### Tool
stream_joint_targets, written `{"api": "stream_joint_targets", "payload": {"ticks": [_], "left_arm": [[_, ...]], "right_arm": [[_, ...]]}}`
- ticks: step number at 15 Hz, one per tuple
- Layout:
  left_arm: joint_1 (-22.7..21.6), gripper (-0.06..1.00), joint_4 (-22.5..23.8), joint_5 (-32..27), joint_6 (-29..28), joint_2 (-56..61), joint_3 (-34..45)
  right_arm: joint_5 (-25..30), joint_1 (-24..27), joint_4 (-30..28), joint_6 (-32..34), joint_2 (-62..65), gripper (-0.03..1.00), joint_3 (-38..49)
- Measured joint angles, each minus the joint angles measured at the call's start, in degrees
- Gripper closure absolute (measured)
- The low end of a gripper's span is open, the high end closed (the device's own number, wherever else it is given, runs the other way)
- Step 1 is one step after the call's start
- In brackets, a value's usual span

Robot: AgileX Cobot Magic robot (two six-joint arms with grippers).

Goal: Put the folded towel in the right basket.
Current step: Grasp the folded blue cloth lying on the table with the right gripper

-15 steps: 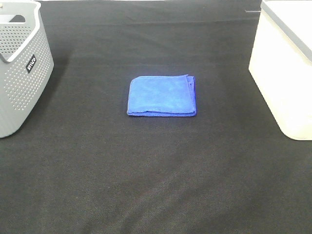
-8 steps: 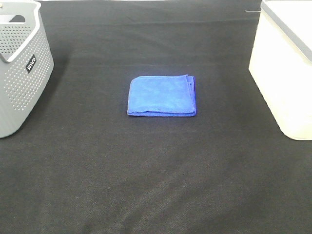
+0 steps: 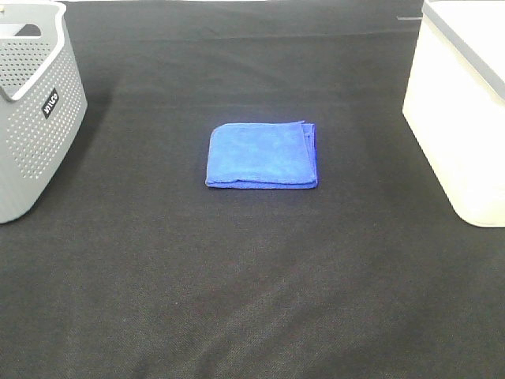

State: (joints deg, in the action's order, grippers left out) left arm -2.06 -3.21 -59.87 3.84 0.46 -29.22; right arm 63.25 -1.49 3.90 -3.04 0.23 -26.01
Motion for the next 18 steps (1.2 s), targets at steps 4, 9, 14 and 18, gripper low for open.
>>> {"api": "stream_joint_targets", "payload": {"ticks": [4,9,14,18], "left_arm": [[0.00,-0.04,0.00,0.00,0.00,0.00,0.00],[0.00,-0.04,0.00,0.00,0.00,0.00,0.00],[0.00,-0.04,0.00,0.00,0.00,0.00,0.00],[0.00,-0.04,0.00,0.00,0.00,0.00,0.00]], "right_arm": [[0.00,0.00,0.00,0.00,0.00,0.01,0.00],[0.00,0.00,0.00,0.00,0.00,0.01,0.00],[0.00,0.00,0.00,0.00,0.00,0.01,0.00],[0.00,0.00,0.00,0.00,0.00,0.01,0.00]]}}
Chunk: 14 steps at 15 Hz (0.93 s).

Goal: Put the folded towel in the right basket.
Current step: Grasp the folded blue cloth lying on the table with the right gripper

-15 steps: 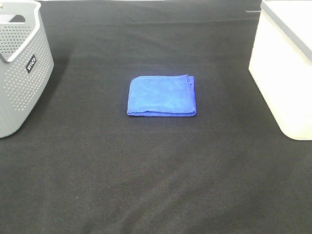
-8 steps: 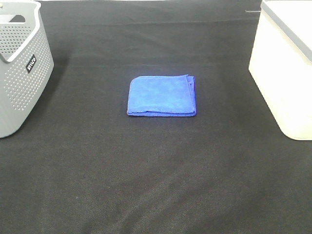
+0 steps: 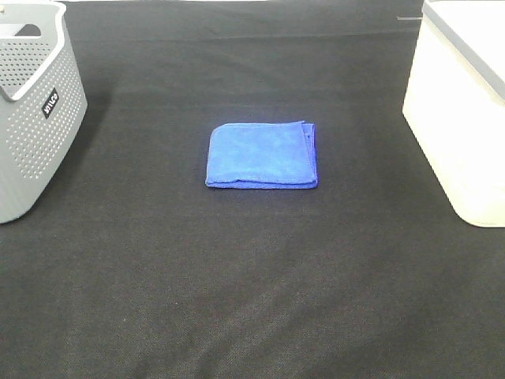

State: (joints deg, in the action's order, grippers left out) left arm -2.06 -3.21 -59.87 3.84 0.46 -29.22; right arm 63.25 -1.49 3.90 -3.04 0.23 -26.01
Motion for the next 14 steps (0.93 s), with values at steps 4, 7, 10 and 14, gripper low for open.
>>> {"api": "stream_joint_targets", "payload": {"ticks": [4,7,10,14], "left_arm": [[0.00,-0.04,0.00,0.00,0.00,0.00,0.00],[0.00,-0.04,0.00,0.00,0.00,0.00,0.00],[0.00,-0.04,0.00,0.00,0.00,0.00,0.00],[0.00,-0.04,0.00,0.00,0.00,0.00,0.00]], "right_arm": [[0.00,0.00,0.00,0.00,0.00,0.01,0.00],[0.00,0.00,0.00,0.00,0.00,0.01,0.00],[0.00,0.00,0.00,0.00,0.00,0.01,0.00],[0.17,0.00,0.86,-0.23,-4.64,0.01,-2.35]]}}
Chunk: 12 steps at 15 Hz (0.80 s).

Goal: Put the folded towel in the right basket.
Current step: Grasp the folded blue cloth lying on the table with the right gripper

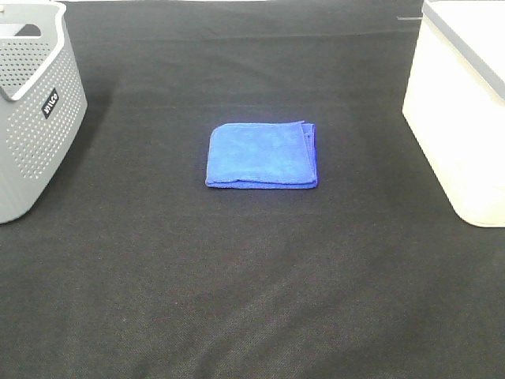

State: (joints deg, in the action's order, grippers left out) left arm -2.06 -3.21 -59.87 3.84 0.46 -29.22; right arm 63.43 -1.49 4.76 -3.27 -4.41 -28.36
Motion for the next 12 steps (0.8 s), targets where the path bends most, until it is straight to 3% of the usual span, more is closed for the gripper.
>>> {"api": "stream_joint_targets", "payload": {"ticks": [3,8,12], "left_arm": [[0.00,-0.04,0.00,0.00,0.00,0.00,0.00],[0.00,-0.04,0.00,0.00,0.00,0.00,0.00],[0.00,-0.04,0.00,0.00,0.00,0.00,0.00]], "right_arm": [[0.06,0.00,1.66,0.40,-14.67,0.01,-8.25],[5.73,0.00,4.07,0.92,-54.32,0.01,-41.71],[5.90,0.00,7.85,0.34,-68.07,0.01,-54.26]]}}
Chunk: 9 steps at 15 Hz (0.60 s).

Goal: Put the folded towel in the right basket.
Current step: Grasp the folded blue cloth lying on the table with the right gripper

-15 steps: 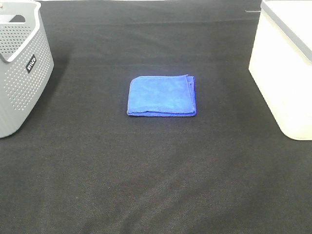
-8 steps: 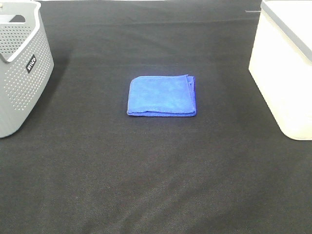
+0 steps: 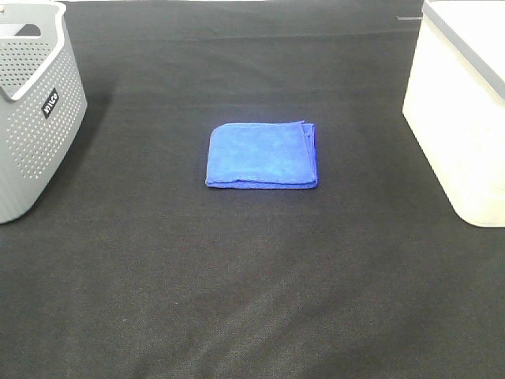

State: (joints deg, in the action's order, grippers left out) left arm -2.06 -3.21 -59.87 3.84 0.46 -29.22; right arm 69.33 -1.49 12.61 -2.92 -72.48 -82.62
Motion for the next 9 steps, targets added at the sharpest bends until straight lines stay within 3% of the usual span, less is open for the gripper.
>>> {"api": "stream_joint_targets", "payload": {"ticks": [2,5,9], "left_arm": [[0.00,-0.04,0.00,0.00,0.00,0.00,0.00],[0.00,-0.04,0.00,0.00,0.00,0.00,0.00],[0.00,-0.04,0.00,0.00,0.00,0.00,0.00]], "right_arm": [[0.29,-1.20,5.39,-0.06,-6.47,0.01,-3.72],[0.29,-8.71,8.37,0.34,-23.09,0.01,-12.55],[0.34,-9.97,11.97,0.52,-35.87,0.01,-20.00]]}}
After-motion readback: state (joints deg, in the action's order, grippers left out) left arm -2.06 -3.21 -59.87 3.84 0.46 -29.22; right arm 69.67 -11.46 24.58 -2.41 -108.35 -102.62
